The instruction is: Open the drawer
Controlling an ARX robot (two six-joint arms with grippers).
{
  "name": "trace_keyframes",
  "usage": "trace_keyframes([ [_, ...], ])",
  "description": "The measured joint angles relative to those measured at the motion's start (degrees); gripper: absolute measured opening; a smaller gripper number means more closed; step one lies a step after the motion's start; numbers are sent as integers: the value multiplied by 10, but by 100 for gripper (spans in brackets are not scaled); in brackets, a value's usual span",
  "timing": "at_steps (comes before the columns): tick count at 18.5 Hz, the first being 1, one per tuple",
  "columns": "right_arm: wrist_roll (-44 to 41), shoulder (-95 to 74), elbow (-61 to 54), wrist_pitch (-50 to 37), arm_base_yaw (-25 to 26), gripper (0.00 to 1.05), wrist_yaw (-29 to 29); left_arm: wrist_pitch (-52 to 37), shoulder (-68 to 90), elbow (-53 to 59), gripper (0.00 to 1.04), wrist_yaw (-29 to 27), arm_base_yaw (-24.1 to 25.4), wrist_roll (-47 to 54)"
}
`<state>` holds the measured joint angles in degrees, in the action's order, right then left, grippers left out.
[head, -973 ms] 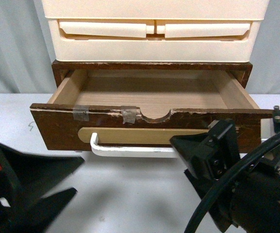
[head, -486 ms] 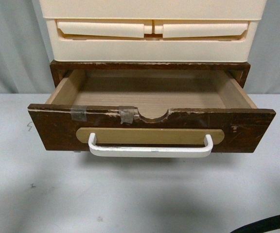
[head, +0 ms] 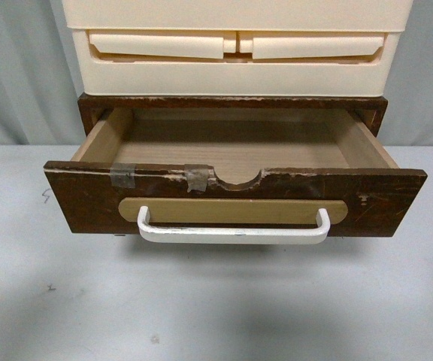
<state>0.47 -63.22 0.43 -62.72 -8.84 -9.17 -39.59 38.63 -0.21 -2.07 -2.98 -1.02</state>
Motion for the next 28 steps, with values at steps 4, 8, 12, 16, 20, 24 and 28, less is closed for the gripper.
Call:
trace_keyframes([
  [4, -1, 175, -1, 158, 32, 2, 33, 147, -136, -2, 2, 21, 28, 0],
  [8, -1, 339, 2, 330, 91, 2, 90, 206, -197, -2, 2, 21, 28, 0],
  [12, -1, 412, 2, 406, 89, 2, 90, 255, -245, -2, 2, 21, 28, 0],
  [16, -1, 499, 2, 493, 89, 2, 90, 402, -377, -3, 2, 21, 28, 0],
  [20, -1, 523, 2, 516, 89, 2, 91, 400, -382, -2, 2, 20, 28, 0],
  [24, -1, 548, 2, 551, 89, 2, 90, 398, -382, -3, 2, 21, 28, 0],
  [28, -2, 629, 5, 621, 89, 2, 92, 398, -382, -2, 2, 21, 28, 0],
])
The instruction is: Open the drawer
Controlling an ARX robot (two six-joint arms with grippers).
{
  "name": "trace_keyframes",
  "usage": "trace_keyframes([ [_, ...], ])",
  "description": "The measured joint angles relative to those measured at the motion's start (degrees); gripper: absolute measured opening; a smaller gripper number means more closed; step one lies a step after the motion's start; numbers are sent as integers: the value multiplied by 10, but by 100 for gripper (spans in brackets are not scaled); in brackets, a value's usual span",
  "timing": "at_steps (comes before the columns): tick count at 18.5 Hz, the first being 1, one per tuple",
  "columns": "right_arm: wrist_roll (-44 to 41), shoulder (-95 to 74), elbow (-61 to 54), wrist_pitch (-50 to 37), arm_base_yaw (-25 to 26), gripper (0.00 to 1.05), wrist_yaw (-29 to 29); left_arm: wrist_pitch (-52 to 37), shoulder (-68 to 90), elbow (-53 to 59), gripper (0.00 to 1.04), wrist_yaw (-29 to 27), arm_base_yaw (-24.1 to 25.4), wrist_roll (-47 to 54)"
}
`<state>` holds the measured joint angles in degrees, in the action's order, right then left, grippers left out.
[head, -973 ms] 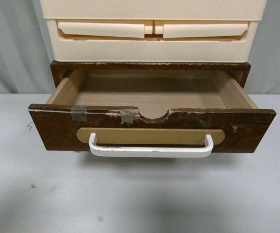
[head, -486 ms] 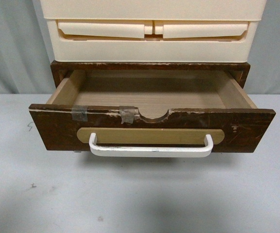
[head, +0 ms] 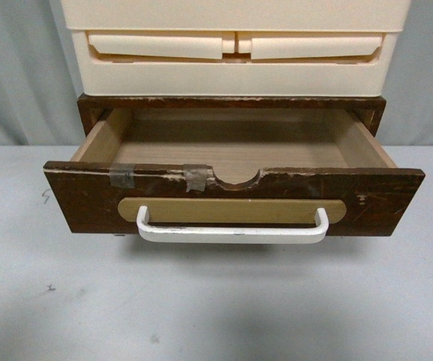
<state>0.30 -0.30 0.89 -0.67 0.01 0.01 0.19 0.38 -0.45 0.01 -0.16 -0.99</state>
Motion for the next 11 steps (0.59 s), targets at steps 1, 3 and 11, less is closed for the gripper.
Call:
trace_keyframes([
  [1, 0, 1, -2, 12, 0, 2, 0, -1, 0, 0, 2, 0, 0, 0],
  [3, -2, 0, -2, 8, 0, 2, 0, 0, 0, 0, 2, 0, 0, 0],
  [11, -2, 0, -2, 9, 0, 98, 0, 0, 0, 0, 98, 0, 0, 0],
])
